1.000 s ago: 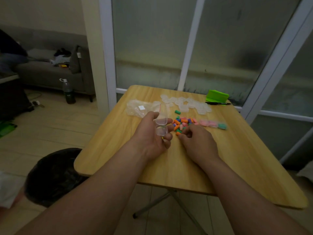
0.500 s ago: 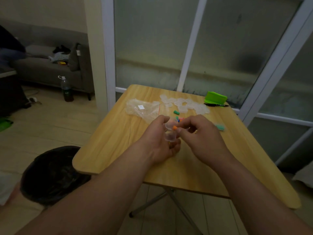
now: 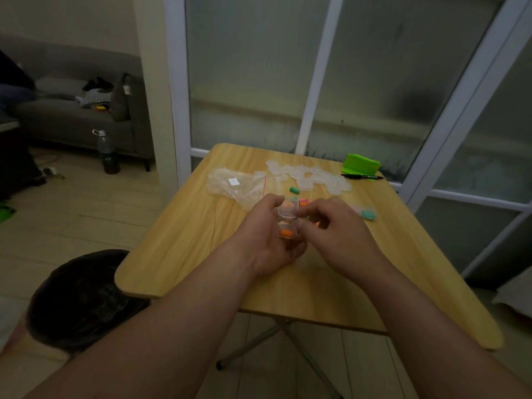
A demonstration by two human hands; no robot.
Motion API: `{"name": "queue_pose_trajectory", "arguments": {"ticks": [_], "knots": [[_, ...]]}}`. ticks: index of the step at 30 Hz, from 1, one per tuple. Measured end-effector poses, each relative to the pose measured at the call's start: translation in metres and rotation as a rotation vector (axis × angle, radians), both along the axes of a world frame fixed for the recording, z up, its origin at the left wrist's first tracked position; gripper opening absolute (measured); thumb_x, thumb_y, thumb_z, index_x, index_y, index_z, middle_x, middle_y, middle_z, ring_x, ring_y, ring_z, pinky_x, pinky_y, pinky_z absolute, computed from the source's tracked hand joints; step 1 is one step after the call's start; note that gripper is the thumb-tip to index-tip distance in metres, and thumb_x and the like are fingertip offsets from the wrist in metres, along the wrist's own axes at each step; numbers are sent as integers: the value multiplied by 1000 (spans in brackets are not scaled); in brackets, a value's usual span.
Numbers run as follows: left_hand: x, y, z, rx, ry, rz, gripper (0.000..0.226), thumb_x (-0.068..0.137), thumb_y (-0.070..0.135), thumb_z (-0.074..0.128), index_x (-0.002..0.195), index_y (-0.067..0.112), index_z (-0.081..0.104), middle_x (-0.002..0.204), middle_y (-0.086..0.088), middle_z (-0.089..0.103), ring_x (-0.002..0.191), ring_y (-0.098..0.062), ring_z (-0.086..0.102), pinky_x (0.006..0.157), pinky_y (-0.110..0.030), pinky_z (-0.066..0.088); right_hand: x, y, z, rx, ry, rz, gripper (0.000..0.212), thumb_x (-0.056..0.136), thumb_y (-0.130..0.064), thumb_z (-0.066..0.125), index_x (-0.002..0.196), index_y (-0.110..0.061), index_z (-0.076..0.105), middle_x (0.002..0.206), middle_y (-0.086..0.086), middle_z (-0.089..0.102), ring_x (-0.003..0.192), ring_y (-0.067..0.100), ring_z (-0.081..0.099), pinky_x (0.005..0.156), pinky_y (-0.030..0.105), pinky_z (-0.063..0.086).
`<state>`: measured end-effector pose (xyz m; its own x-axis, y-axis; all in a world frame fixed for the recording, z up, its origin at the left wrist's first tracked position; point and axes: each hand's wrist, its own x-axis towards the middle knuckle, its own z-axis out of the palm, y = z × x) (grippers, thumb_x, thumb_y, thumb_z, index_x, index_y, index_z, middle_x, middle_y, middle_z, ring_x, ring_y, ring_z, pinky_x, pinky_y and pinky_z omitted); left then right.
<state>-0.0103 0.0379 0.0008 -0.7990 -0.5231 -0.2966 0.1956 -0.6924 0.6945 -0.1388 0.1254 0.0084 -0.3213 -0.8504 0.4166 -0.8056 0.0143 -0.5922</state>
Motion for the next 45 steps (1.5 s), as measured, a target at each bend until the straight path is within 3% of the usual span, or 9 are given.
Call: {"name": "queue_pose_trajectory", "arguments": {"ticks": [4, 8, 17, 21, 28, 32, 38, 42, 45], "knots": [[1, -2, 5, 24, -39, 90, 44, 102, 45, 42, 115, 11, 68, 75, -4, 56, 59, -15, 45, 60, -29, 39, -33, 2, 2, -134, -256, -263, 5, 99, -20, 70, 100, -24, 73, 97, -10, 69, 94, 8, 63, 75, 26, 48], [3, -10, 5, 41, -52, 188, 48, 103, 48, 42, 122, 10, 66, 79, -4, 56, 59, -14, 45, 59, -27, 37, -54, 4, -16, 4, -331, -397, 11, 104, -27, 62, 98, -26, 72, 101, -5, 71, 97, 19, 66, 88, 45, 57], [3, -9, 6, 29, -35, 193, 45, 104, 48, 42, 117, 11, 64, 75, -2, 57, 54, -13, 48, 55, -26, 40, -35, -17, -35, 189, -16, -410, 13, 96, -41, 70, 102, -30, 69, 95, -10, 66, 89, 13, 61, 66, 32, 42], [2, -5, 5, 17, -52, 182, 55, 103, 49, 43, 136, 10, 63, 76, -3, 57, 55, -14, 49, 57, -27, 40, -31, -29, -38, 233, 81, -498, 16, 92, -47, 66, 93, -31, 67, 98, -8, 68, 91, 19, 65, 68, 33, 47], [-1, 3, 6, 16, -50, 128, 46, 105, 50, 40, 115, 13, 65, 76, -3, 59, 57, -13, 46, 57, -27, 39, -39, -21, -32, 157, -106, -430, 3, 97, -28, 69, 97, -30, 71, 97, -10, 69, 89, 13, 62, 69, 32, 45], [-6, 10, 7, 5, -57, 121, 42, 105, 47, 41, 111, 12, 64, 80, -5, 59, 58, -14, 47, 58, -29, 41, -38, -4, -19, 25, -225, -308, 11, 94, -15, 73, 99, -24, 68, 93, -10, 66, 89, 9, 63, 65, 24, 42], [-10, 15, 4, -11, -33, 75, 43, 105, 47, 41, 123, 14, 64, 86, -6, 60, 64, -15, 50, 62, -30, 44, -19, 14, 10, -116, -138, -81, 5, 95, -23, 75, 97, -28, 74, 91, -10, 70, 87, 5, 63, 73, 25, 49], [-10, 20, 6, -59, -35, 24, 38, 103, 45, 41, 123, 20, 63, 86, -1, 64, 69, -13, 54, 65, -28, 44, -7, 15, 7, -60, 54, -26, 6, 92, -27, 78, 95, -31, 75, 91, -9, 61, 83, 2, 57, 66, 11, 37], [-11, 22, 6, -51, -48, 16, 44, 105, 48, 37, 127, 21, 65, 86, 1, 72, 68, -11, 61, 68, -28, 46, -6, 14, 1, -29, 84, -28, 6, 91, -30, 80, 95, -33, 77, 90, -11, 57, 82, 0, 56, 66, 18, 38]]}}
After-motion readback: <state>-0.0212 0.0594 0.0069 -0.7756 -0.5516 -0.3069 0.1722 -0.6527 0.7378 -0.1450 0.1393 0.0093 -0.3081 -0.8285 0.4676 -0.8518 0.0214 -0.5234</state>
